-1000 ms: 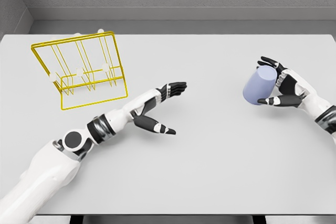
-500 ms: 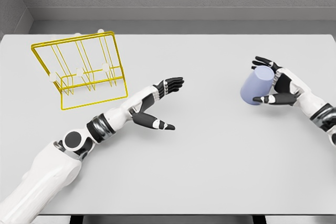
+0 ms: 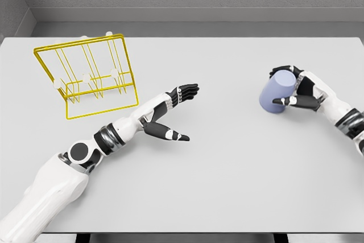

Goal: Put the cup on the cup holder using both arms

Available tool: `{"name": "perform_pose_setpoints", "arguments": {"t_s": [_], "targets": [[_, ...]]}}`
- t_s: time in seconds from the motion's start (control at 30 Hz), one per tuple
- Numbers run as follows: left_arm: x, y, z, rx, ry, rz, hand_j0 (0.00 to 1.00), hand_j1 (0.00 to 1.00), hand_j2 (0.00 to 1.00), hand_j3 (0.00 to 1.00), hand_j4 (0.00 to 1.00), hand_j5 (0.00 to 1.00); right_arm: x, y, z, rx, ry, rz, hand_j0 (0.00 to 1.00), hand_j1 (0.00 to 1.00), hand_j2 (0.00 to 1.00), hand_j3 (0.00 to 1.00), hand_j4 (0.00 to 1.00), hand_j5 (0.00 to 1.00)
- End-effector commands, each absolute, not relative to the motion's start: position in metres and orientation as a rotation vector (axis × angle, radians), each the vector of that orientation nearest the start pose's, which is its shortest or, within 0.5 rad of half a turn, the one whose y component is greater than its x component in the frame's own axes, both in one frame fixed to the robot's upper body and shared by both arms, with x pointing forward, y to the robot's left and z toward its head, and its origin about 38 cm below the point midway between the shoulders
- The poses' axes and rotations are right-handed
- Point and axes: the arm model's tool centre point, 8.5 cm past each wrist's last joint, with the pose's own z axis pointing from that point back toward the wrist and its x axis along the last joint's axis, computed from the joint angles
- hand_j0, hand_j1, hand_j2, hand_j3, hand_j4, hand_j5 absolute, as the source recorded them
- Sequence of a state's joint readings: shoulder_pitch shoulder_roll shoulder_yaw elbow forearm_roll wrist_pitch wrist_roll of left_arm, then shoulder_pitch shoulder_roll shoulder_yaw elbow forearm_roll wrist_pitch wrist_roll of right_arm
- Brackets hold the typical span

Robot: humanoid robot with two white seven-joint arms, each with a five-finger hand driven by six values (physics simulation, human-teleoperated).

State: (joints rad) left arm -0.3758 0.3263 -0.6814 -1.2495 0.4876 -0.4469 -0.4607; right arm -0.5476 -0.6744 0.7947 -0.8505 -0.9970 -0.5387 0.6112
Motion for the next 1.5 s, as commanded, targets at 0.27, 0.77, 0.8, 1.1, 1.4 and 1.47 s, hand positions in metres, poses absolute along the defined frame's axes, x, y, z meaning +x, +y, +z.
{"name": "perform_pose_setpoints", "arguments": {"t_s": [0.27, 0.77, 0.8, 1.1, 1.4, 1.47], "targets": [[0.397, 0.145, 0.076, -0.714, -1.661, -0.828, 1.0, 1.0, 1.0, 1.0, 1.0, 1.0, 0.45, -0.372, 0.108, 0.436, -1.621, 0.603, 0.58, 0.58, 0.58, 0.58, 0.58, 0.58], [0.398, 0.146, 0.072, -0.709, -1.651, -0.819, 1.0, 1.0, 1.0, 1.0, 1.0, 1.0, 0.447, -0.322, 0.128, 0.572, -1.697, 0.694, 0.58, 0.58, 0.58, 0.58, 0.58, 0.58], [0.398, 0.146, 0.072, -0.709, -1.652, -0.82, 1.0, 1.0, 1.0, 1.0, 1.0, 1.0, 0.445, -0.317, 0.128, 0.587, -1.696, 0.701, 0.58, 0.58, 0.58, 0.58, 0.58, 0.58], [0.403, 0.151, 0.069, -0.693, -1.642, -0.798, 1.0, 1.0, 1.0, 1.0, 1.0, 1.0, 0.439, -0.282, 0.112, 0.673, -1.658, 0.741, 0.59, 0.59, 0.59, 0.59, 0.59, 0.59], [0.41, 0.154, 0.059, -0.673, -1.63, -0.735, 1.0, 1.0, 1.0, 1.0, 1.0, 1.0, 0.432, -0.254, 0.098, 0.74, -1.619, 0.763, 0.59, 0.59, 0.59, 0.59, 0.59, 0.59], [0.412, 0.154, 0.054, -0.664, -1.625, -0.718, 1.0, 1.0, 1.0, 1.0, 1.0, 1.0, 0.431, -0.249, 0.095, 0.75, -1.613, 0.764, 0.59, 0.59, 0.59, 0.59, 0.59, 0.59]]}}
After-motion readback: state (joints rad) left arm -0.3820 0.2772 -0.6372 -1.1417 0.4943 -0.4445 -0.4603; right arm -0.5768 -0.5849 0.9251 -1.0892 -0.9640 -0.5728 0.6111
